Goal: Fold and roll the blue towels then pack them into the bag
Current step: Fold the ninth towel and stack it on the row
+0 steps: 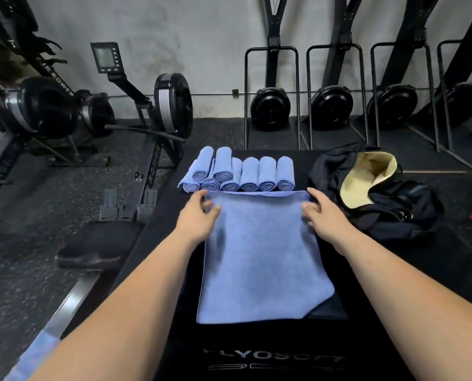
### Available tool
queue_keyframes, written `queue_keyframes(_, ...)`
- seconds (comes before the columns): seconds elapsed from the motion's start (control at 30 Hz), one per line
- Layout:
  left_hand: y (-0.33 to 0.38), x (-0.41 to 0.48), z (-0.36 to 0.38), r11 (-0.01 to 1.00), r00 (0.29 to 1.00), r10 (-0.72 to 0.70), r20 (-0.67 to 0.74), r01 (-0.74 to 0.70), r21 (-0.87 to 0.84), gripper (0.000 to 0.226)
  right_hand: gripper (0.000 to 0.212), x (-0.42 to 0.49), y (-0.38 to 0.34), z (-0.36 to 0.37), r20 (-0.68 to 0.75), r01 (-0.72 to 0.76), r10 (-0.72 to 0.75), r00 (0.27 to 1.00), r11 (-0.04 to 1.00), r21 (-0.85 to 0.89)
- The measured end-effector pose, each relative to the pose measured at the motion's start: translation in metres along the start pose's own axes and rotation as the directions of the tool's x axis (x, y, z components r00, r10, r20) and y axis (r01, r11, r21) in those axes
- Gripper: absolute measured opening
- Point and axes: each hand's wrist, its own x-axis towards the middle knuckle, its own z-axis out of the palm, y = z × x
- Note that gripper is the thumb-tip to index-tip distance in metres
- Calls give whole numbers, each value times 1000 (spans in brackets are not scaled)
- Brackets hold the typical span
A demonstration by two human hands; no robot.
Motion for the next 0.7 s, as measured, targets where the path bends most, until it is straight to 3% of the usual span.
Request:
queue_keyframes(0.1, -21, -20, 23, 909, 967, -4, 254, -102, 404, 76, 45, -16, 13, 7, 82, 20, 0, 997, 969, -247)
queue_keyframes(0.23, -63, -55, 46, 617, 926, 85, 367, -339, 710, 86, 25, -46, 41, 12, 13, 110, -110, 994, 957, -268)
queue_keyframes(0.33, -75, -64, 46, 511, 930, 180, 321, -368, 777, 82, 24, -64, 61, 6, -81, 176, -214, 973, 926, -334)
queue_keyframes(0.43, -66, -64, 46, 412, 887, 344, 308, -437, 800, 69, 25, -79, 72, -5, -138, 219, -304, 943, 875, -431)
queue_keyframes(0.5, -56, -68, 53, 423, 867, 374, 331, -476, 771, 62, 25, -90, 78, -14, -127, 220, -313, 941, 854, -471)
queue_keyframes(0.6, -48, -91, 69, 570, 870, 325, 371, -493, 657, 73, 25, -108, 87, -23, -86, 199, -275, 958, 847, -492)
queue_keyframes(0.7, -58, -108, 77, 551, 869, 247, 428, -489, 676, 80, 19, -120, 93, -27, 6, 243, -272, 962, 850, -467)
